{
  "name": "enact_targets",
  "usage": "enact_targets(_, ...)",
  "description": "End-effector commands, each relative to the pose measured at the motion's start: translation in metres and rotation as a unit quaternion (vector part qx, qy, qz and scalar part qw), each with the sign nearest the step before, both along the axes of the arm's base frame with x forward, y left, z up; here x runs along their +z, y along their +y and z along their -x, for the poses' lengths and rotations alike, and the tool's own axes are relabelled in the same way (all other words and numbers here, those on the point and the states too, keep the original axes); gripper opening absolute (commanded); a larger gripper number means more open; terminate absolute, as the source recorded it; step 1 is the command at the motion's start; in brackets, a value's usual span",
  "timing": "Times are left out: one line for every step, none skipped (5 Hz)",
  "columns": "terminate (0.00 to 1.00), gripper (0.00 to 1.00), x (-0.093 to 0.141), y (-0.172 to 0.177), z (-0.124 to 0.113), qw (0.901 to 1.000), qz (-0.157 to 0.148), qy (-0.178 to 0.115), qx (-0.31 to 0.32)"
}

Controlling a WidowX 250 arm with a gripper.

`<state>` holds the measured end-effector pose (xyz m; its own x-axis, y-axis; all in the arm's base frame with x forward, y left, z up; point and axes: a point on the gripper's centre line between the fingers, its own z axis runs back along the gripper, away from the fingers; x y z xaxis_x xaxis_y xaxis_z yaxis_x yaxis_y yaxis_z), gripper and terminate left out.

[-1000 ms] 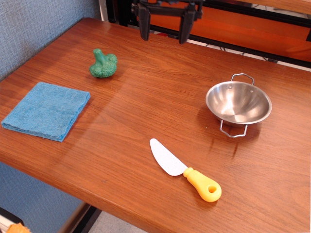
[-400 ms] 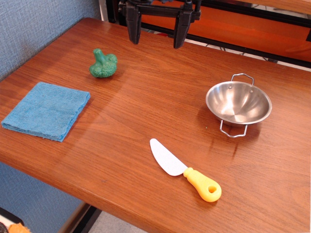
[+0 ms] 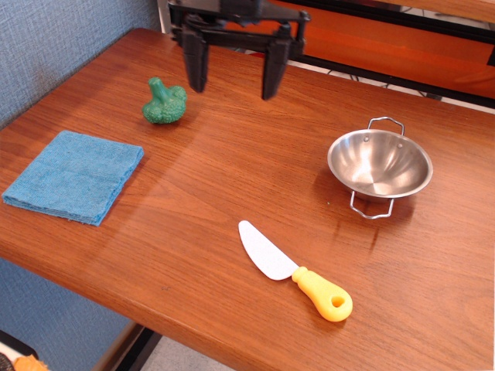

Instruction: Move the broccoli to the area on the table to the left of the silver pot.

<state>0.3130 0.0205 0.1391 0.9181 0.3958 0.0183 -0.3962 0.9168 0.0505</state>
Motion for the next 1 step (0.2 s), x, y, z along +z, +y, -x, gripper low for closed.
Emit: enact_targets(1.0,1.0,0.0103,0.0091,0.0248,0.9989,0.023,-0.039,-0.009)
